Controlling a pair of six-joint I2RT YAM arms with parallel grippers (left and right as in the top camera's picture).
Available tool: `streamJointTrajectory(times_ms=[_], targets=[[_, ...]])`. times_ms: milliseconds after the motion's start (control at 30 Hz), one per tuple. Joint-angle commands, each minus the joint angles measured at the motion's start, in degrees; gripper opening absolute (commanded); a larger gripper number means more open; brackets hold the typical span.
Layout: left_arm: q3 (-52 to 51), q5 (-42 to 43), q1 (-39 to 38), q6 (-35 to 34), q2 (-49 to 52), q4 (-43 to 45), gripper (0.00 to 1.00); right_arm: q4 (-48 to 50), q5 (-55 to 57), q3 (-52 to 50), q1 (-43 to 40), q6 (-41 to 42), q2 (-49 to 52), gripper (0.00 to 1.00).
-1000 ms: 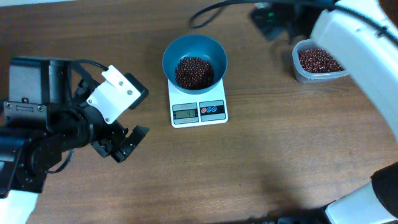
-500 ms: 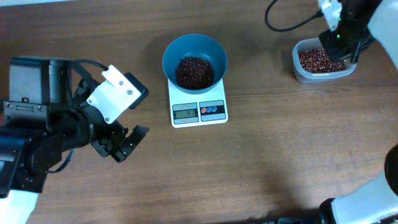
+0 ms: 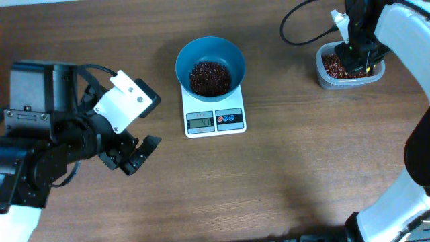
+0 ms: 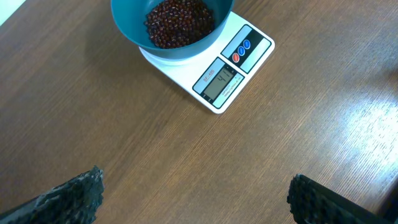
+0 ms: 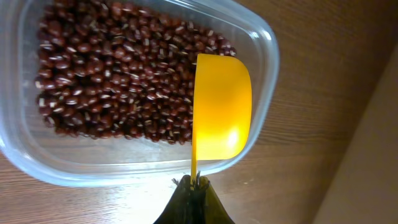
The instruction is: Scoop item into bowl and weigh 50g on scale
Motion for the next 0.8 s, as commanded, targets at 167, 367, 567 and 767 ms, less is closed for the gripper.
streamJointTrajectory(times_ms=[167, 367, 567, 767], targets=[[1.1, 0.0, 0.3, 0.7, 0.0, 0.0, 0.99, -0.6, 1.9, -0.4, -0.2, 0.3, 0.4, 0.05], [1.1, 0.0, 0.3, 0.7, 0.0, 0.0, 0.99, -1.4, 1.9, -1.0, -0.6, 0.3, 0.4, 0.05], [1.1, 0.0, 0.3, 0.7, 0.0, 0.0, 0.99, -1.4, -11.9, -1.6, -2.8, 5.5, 0.4, 0.04], [1.1, 0.0, 0.3, 0.7, 0.0, 0.0, 0.99, -1.2, -20.0, -1.6, -2.7, 11.6, 0.4, 0.04]])
